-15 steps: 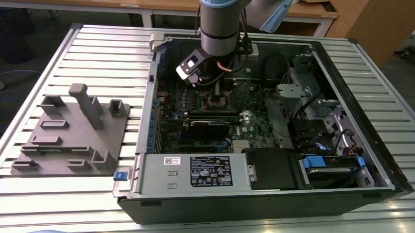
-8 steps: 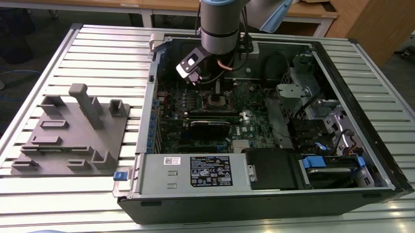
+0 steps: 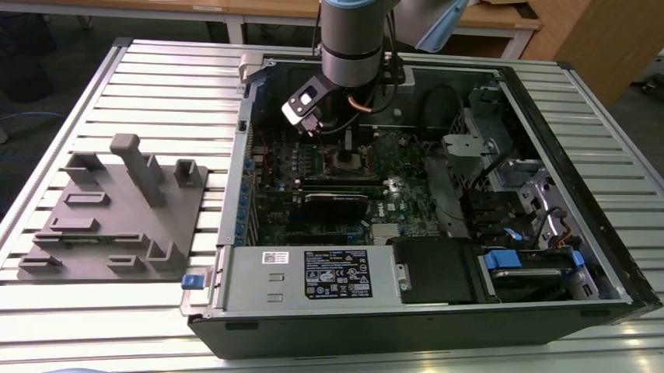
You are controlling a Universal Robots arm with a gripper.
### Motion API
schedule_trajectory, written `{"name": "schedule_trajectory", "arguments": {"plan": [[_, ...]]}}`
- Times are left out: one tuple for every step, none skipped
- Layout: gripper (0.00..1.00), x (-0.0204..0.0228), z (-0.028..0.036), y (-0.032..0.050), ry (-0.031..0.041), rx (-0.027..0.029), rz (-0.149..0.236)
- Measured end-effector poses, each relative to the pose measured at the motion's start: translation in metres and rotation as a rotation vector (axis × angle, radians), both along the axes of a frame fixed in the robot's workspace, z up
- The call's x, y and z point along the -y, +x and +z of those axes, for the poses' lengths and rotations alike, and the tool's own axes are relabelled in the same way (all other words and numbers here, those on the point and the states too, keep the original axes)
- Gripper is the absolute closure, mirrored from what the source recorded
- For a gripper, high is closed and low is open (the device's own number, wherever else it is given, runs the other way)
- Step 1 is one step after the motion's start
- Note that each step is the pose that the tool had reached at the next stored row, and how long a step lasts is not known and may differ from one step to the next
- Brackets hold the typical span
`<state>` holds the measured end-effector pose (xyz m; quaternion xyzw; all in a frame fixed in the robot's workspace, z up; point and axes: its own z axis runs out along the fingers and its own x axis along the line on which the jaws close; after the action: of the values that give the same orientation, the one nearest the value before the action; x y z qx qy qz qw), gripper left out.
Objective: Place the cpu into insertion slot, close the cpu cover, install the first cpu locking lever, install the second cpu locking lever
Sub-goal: 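Place the cpu into insertion slot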
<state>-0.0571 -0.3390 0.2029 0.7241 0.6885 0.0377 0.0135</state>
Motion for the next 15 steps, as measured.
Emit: {"name": "schedule_trajectory", "arguments": {"plan": [[0.9,0.0,0.0001,0.0,0.0,-0.0001,0.0],[0.9,0.0,0.0001,0.0,0.0,0.0,0.0],[0.9,0.0,0.0001,0.0,0.0,0.0,0.0],[0.9,0.0,0.0002,0.0,-0.0001,0.0,0.0],[0.9,0.0,0.0006,0.0,-0.0005,-0.0003,0.0],[0.9,0.0001,0.0012,-0.0001,-0.0005,-0.0003,0.0],[0.9,0.0,0.002,0.0,-0.0002,-0.0002,0.0],[0.9,0.0,0.0029,0.0,-0.0001,-0.0001,0.0],[0.9,0.0,0.004,0.0,-0.0002,-0.0001,0.0],[0.9,0.0,0.0052,0.0,-0.0002,-0.0001,0.0],[0.9,0.0,0.0062,0.0,-0.0002,-0.0001,0.0],[0.9,0.0,0.0066,0.0,0.0,0.0,0.0],[0.9,0.0,0.0066,0.0,0.0001,0.0001,0.0],[0.9,0.0,0.0066,0.0,0.0003,0.0002,0.0],[0.9,0.0,0.0066,0.0,0.0002,0.0001,0.0]]}}
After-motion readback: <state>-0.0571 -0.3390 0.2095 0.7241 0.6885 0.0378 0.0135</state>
